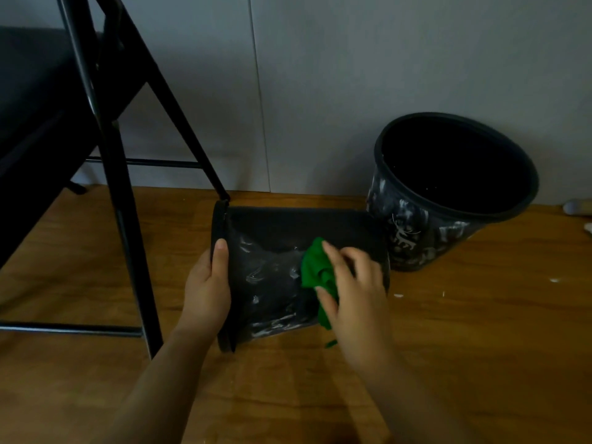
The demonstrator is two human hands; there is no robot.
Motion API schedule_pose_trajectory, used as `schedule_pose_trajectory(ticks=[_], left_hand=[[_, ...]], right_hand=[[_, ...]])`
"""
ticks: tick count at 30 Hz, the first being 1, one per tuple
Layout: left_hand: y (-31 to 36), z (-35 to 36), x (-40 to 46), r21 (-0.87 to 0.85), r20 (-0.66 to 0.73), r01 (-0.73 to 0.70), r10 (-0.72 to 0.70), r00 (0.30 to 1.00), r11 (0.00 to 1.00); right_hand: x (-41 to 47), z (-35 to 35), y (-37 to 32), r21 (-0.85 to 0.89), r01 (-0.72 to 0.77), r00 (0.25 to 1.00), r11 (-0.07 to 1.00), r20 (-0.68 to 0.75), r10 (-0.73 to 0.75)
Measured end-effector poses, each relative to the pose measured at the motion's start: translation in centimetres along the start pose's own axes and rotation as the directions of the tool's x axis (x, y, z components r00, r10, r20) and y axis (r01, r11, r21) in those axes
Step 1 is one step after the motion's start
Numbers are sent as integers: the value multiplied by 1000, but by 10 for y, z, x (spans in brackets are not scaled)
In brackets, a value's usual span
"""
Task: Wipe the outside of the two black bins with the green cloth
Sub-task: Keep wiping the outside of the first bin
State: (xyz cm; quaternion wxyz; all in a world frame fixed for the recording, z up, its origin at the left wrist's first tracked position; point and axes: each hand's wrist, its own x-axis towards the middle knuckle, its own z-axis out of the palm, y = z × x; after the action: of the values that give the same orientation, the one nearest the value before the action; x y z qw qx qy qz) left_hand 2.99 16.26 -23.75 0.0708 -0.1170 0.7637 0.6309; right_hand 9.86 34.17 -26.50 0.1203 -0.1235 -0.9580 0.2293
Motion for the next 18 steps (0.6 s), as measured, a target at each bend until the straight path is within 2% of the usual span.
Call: schedule_pose_trajectory(ticks=[1,2,4,6,9,13,16,18], left_hand=[[0,-1,0,-2,5,1,-1,1000,1000],[0,-1,1,1,9,0,0,1000,1000],[0,0,1,4,8,-14,14,1000,1000],[0,1,0,3,1,-21,21,1000,1000],[-1,2,1,5,-7,-14,14,1000,1000],[-1,1,1,-7,4,-10,10,1000,1000],[-1,1,2,-2,11,-15,16,1000,1000],[-2,1,3,-3,18,-19,19,1000,1000]], right_hand=[[0,0,2,-17,46,999,999,20,-46],[4,-2,9,-16,20,1000,1000,16,-19],[14,-7,29,43,-177,982,983,-56,179],[20,-9,45,105,-314,930,944,-165,328],[15,-5,39,90,-295,929,951,-205,308],[4,1,31,21,-91,990,996,-108,93],[12,-5,46,93,-260,948,961,-165,273],[12,-6,42,102,-317,918,943,-215,332]])
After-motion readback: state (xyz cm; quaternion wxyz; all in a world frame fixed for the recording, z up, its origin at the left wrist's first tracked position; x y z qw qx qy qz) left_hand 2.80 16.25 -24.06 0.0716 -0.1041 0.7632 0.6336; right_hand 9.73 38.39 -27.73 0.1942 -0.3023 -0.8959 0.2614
